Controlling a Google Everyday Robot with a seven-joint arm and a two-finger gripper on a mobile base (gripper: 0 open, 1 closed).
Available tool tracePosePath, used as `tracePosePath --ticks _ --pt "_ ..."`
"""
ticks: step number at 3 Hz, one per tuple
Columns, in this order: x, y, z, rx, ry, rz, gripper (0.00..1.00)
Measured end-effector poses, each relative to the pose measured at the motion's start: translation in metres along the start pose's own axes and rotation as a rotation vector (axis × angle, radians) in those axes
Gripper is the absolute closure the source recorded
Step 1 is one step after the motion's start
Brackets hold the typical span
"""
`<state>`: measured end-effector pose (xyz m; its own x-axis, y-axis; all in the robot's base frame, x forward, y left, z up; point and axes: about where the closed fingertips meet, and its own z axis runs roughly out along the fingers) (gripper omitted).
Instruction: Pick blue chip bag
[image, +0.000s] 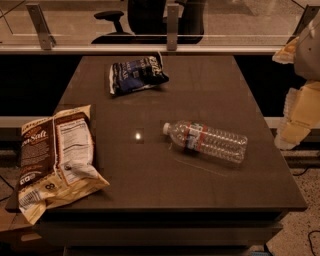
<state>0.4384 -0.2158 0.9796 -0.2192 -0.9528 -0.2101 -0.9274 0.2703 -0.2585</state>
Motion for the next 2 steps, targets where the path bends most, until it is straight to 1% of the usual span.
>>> tracePosePath --ticks 1,2 --pt "-0.0001 -0.0001 -0.0001 0.000 0.000 0.000 0.00" --pt "-0.0044 -0.0054 -0.0055 0.019 0.006 -0.017 0.00"
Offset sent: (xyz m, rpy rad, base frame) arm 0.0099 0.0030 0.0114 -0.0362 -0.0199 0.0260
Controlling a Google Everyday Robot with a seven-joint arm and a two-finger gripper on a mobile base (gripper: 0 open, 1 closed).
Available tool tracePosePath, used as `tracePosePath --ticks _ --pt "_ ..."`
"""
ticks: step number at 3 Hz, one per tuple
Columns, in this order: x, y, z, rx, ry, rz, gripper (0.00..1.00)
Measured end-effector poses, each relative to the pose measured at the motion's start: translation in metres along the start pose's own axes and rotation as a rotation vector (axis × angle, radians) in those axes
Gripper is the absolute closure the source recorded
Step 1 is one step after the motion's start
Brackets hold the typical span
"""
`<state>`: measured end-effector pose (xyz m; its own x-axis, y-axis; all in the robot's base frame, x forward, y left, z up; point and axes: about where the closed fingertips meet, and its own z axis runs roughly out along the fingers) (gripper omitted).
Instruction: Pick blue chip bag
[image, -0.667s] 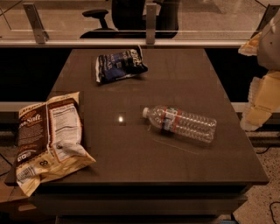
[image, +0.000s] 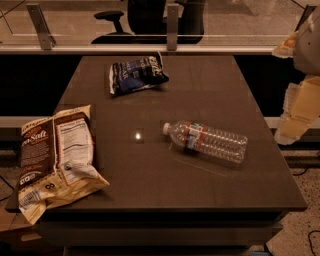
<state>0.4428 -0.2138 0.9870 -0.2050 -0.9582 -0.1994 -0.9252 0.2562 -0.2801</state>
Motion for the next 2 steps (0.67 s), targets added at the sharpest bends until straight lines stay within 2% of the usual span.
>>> tracePosePath --ticks 1,2 --pt "-0.013 -0.013 -0.001 0.036 0.012 -0.053 0.00" --pt "-0.026 -0.026 -0.001 0.121 0.027 -0.110 0.00"
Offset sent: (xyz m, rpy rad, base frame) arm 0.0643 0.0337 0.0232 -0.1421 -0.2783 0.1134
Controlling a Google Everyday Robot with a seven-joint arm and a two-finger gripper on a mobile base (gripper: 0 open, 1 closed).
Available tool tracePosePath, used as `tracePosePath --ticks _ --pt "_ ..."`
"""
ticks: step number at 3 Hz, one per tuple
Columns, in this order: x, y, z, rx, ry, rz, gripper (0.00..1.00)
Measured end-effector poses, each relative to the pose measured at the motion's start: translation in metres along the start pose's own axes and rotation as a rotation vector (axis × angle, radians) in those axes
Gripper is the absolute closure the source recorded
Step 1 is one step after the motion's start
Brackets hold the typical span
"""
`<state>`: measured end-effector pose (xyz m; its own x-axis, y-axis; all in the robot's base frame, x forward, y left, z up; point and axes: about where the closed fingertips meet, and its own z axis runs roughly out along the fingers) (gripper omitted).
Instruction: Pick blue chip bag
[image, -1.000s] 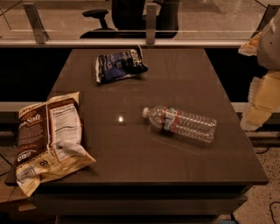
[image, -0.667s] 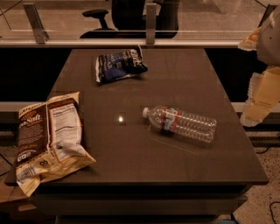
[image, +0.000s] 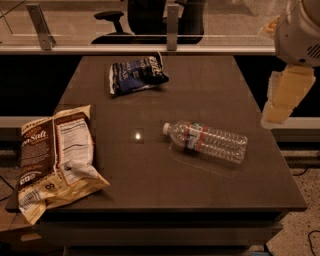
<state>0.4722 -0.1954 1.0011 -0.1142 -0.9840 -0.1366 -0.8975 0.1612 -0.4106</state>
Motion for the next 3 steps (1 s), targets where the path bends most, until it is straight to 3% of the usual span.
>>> tracePosePath --ticks 1,2,3 --pt "-0.014 -0.021 0.003 0.110 -0.035 -0.045 0.00" --pt "-0.030 -0.042 0.008 0.179 -0.066 -0.087 0.00" --pt "-0.053 -0.061 0.022 0.184 -0.104 -0.142 0.00"
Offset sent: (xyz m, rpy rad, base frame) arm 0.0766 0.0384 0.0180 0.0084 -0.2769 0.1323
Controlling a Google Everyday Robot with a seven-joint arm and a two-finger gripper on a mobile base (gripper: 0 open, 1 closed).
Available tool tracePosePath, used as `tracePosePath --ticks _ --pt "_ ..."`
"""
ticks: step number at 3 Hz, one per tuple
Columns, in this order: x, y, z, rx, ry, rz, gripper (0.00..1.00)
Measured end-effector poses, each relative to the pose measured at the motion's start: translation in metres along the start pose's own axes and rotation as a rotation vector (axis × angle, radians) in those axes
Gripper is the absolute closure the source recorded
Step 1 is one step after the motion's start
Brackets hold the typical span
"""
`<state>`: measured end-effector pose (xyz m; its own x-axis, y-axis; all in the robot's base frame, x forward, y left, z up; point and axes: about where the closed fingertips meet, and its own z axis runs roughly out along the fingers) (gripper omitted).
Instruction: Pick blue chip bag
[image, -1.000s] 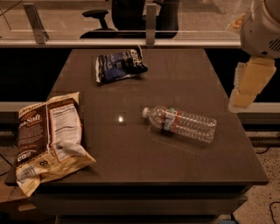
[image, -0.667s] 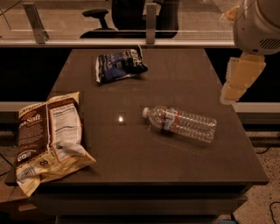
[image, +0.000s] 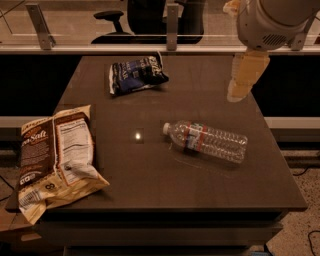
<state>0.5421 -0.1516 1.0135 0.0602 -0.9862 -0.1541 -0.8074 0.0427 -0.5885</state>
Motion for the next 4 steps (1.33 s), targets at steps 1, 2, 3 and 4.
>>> tracePosePath --ticks 1,2,3,4 --pt "-0.018 -0.011 0.025 -0.036 -0.033 -0.047 0.00" --pt "-0.016 -0.013 0.022 -0.028 -0.028 -0.042 0.00" --pt "-0.022 -0.019 0.042 -0.054 -0.016 -0.079 0.00" --pt "-0.031 -0.020 0.073 -0.094 -0.017 -0.116 0.00"
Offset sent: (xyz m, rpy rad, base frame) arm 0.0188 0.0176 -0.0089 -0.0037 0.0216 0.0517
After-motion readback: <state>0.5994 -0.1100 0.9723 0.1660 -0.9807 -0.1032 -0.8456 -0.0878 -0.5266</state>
